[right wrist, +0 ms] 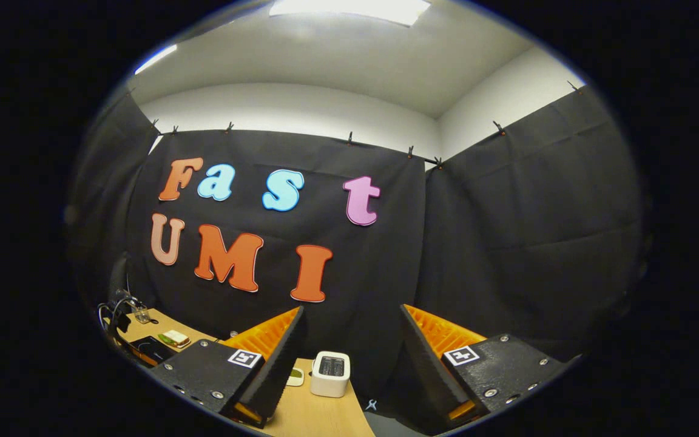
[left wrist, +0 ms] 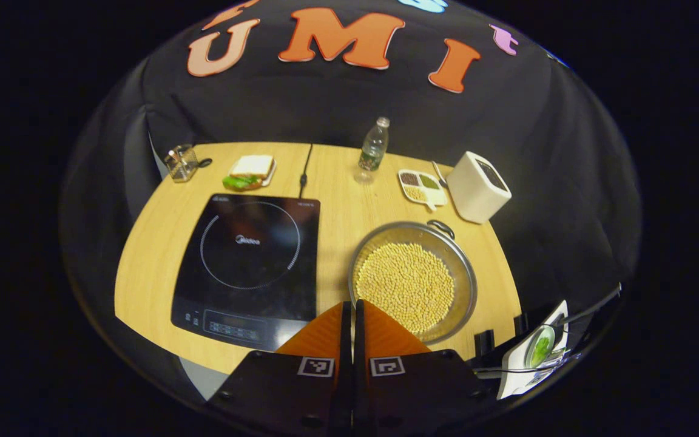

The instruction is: First push the handle of the pot to place it horizontally, then grasp the pot with both hands and set it on the induction cooktop.

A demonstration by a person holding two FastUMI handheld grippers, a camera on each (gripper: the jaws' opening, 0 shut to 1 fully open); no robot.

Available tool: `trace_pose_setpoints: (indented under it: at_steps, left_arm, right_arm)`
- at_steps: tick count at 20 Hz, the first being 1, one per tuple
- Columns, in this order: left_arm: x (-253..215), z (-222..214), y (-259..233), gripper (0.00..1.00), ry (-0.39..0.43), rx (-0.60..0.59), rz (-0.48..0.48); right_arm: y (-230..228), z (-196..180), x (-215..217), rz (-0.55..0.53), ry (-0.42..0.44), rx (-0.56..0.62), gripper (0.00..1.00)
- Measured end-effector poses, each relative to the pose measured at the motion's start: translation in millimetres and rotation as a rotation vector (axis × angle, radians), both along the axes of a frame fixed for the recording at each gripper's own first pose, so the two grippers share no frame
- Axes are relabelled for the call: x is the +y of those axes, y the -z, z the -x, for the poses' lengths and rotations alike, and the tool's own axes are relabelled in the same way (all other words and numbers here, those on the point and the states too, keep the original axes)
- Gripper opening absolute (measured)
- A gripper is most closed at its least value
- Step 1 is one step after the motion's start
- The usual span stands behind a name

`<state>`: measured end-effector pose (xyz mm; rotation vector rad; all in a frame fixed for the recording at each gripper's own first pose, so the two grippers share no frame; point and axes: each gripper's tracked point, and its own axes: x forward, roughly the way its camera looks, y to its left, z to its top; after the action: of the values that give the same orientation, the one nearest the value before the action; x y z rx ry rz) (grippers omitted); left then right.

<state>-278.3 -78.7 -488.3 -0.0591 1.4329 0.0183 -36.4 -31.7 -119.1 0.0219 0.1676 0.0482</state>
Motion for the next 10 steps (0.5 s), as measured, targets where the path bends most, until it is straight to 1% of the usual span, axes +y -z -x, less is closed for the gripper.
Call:
trace_pose_setpoints:
  at_steps: [5, 10]
  left_arm:
    - [-39, 42, 30, 0.08, 0.005, 0.198, 0.122]
    - [-73, 82, 46, 0.08, -0.032, 0.370, 0.232]
  right_arm:
    - [8, 6, -12, 0.036, 0.071, 0.020, 0.94]
    - [16, 14, -14, 0.061, 0.105, 0.055, 0.94]
